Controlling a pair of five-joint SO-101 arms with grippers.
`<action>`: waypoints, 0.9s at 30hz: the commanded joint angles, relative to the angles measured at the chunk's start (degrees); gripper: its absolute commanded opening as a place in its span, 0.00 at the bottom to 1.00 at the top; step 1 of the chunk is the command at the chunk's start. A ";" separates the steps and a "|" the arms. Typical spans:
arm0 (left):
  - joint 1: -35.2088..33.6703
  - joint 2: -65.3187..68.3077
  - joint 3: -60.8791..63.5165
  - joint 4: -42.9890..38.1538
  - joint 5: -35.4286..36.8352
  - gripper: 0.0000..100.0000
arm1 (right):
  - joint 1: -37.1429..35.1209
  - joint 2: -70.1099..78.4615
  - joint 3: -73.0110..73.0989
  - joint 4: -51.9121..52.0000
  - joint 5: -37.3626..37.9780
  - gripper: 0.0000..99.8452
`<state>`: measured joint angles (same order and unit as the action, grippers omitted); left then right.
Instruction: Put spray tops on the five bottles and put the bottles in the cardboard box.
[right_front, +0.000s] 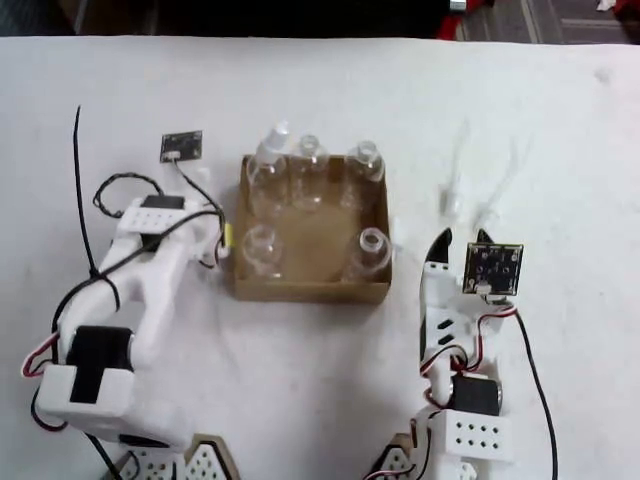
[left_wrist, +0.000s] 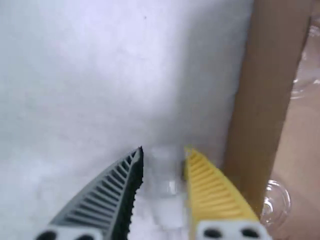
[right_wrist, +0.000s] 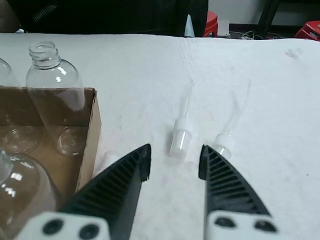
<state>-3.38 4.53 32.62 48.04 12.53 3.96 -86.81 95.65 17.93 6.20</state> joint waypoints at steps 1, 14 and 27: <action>0.31 -0.40 -2.90 0.18 0.44 0.06 | 0.22 -0.40 0.53 -1.27 0.79 0.14; -2.95 -0.57 -11.78 11.25 0.35 0.06 | 0.22 -0.40 0.53 -1.27 0.79 0.14; -3.82 -0.22 -15.47 17.67 0.09 0.23 | 0.22 -0.40 0.53 -1.27 0.79 0.14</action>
<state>-6.46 4.44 20.04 65.27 11.65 3.96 -86.81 95.65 17.93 6.20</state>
